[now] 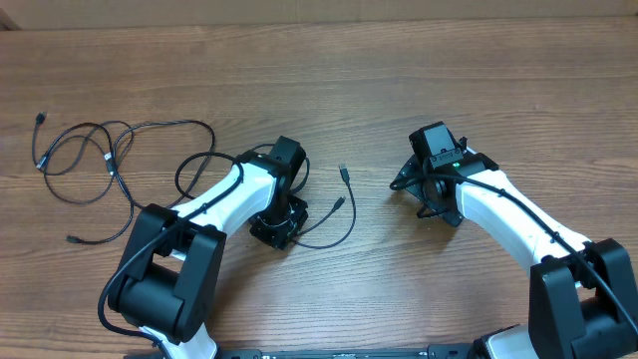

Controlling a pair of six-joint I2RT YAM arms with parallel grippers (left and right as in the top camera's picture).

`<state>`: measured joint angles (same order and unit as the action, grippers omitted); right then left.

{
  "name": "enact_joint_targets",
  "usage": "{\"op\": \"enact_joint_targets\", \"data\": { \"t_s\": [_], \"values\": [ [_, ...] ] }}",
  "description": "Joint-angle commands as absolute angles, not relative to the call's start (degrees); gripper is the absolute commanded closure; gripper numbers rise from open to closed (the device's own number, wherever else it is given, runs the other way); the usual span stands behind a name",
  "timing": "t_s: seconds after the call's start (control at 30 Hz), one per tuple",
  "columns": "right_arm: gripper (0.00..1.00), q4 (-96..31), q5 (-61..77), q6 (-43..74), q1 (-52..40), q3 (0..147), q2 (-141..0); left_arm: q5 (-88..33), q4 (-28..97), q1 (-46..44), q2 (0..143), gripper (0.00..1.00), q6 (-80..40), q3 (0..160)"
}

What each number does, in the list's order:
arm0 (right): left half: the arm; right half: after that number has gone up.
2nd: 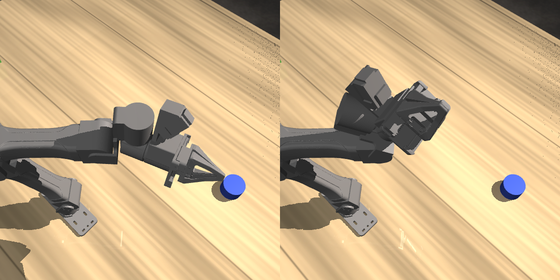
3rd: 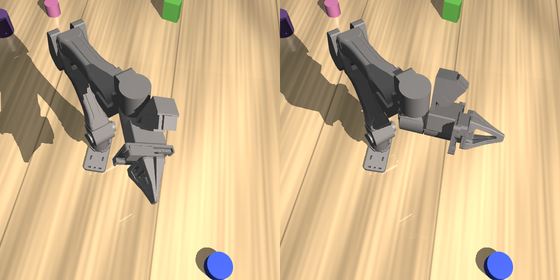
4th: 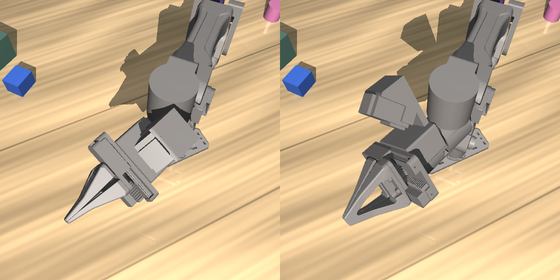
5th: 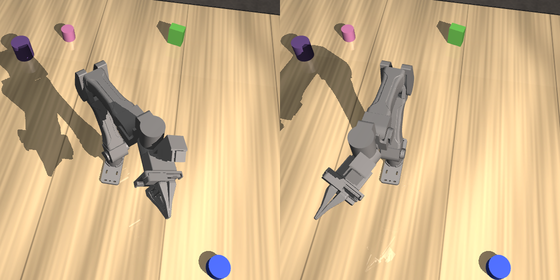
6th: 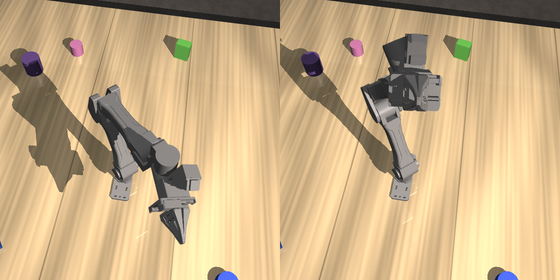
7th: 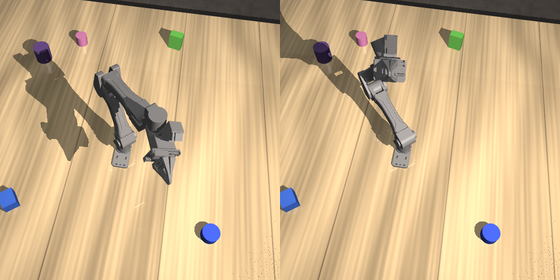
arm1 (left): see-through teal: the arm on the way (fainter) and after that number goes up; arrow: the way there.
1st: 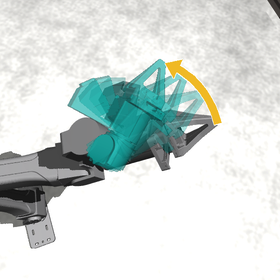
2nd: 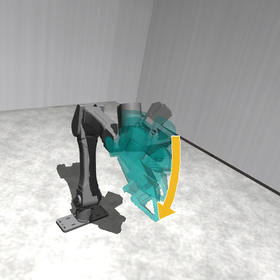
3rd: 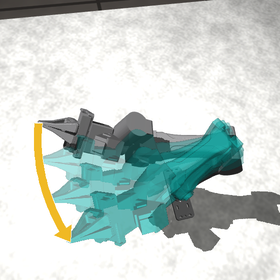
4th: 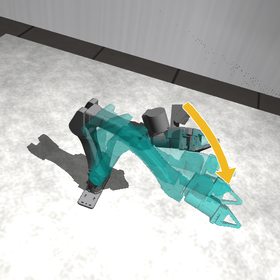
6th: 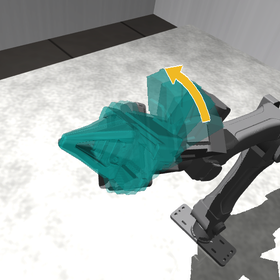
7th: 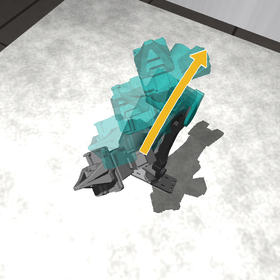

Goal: Untangle cables

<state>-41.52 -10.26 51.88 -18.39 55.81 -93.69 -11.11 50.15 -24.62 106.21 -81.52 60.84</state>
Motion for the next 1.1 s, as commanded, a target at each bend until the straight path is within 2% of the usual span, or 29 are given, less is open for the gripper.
{"op": "enact_joint_targets", "data": {
  "t_s": [0.0,0.27,0.37,0.47,0.53,0.63,0.67,0.7,0.87,0.9,0.97,1.0,1.07],
  "values": [
    [0.00,-41.3,-10.2,52.3,-18.2,55.5,-92.8,-6.1,49.2,-24.4,111.7,0.59,-82.7,57.1],
    [0.00,-41.3,-10.2,52.3,-18.2,55.5,-92.8,-3.1,49.6,-24.3,111.7,0.67,-82.8,57.1],
    [0.00,-41.3,-10.2,52.3,-18.2,55.5,-92.8,-2.7,49.3,-23.6,111.7,0.65,-82.8,57.1],
    [0.00,-41.3,-10.2,52.3,-18.2,55.5,-92.8,-1.4,48.7,-22.0,111.7,0.58,-82.8,57.1],
    [0.00,-41.3,-10.2,52.3,-18.2,55.5,-92.8,-0.6,47.7,-20.8,111.7,0.59,-82.7,57.1],
    [0.00,-41.3,-10.2,52.3,-18.2,55.5,-92.8,0.4,46.3,-19.0,111.7,0.72,-82.7,57.1],
    [0.00,-41.3,-10.2,52.3,-18.2,55.5,-92.8,1.1,44.6,-18.3,111.7,0.91,-81.2,57.1],
    [0.00,-41.3,-10.2,52.3,-18.2,55.5,-92.8,1.1,43.5,-18.1,111.7,0.96,-79.9,57.1],
    [0.00,-41.3,-10.2,52.3,-18.2,55.5,-92.8,0.4,39.3,-18.2,111.7,0.96,-74.3,57.1],
    [0.00,-41.3,-10.2,52.3,-18.2,55.5,-92.8,0.4,39.4,-18.4,111.7,0.91,-74.1,57.1],
    [0.00,-41.3,-10.2,52.3,-18.2,55.5,-92.8,0.4,39.6,-18.6,111.7,0.74,-74.1,57.1],
    [0.00,-41.3,-10.2,52.3,-18.2,55.5,-92.8,0.4,39.8,-18.7,111.7,0.70,-74.1,57.1],
    [0.00,-41.3,-10.2,52.3,-18.2,55.5,-92.8,0.4,40.1,-18.9,111.7,0.70,-74.1,57.1]
  ]
}}
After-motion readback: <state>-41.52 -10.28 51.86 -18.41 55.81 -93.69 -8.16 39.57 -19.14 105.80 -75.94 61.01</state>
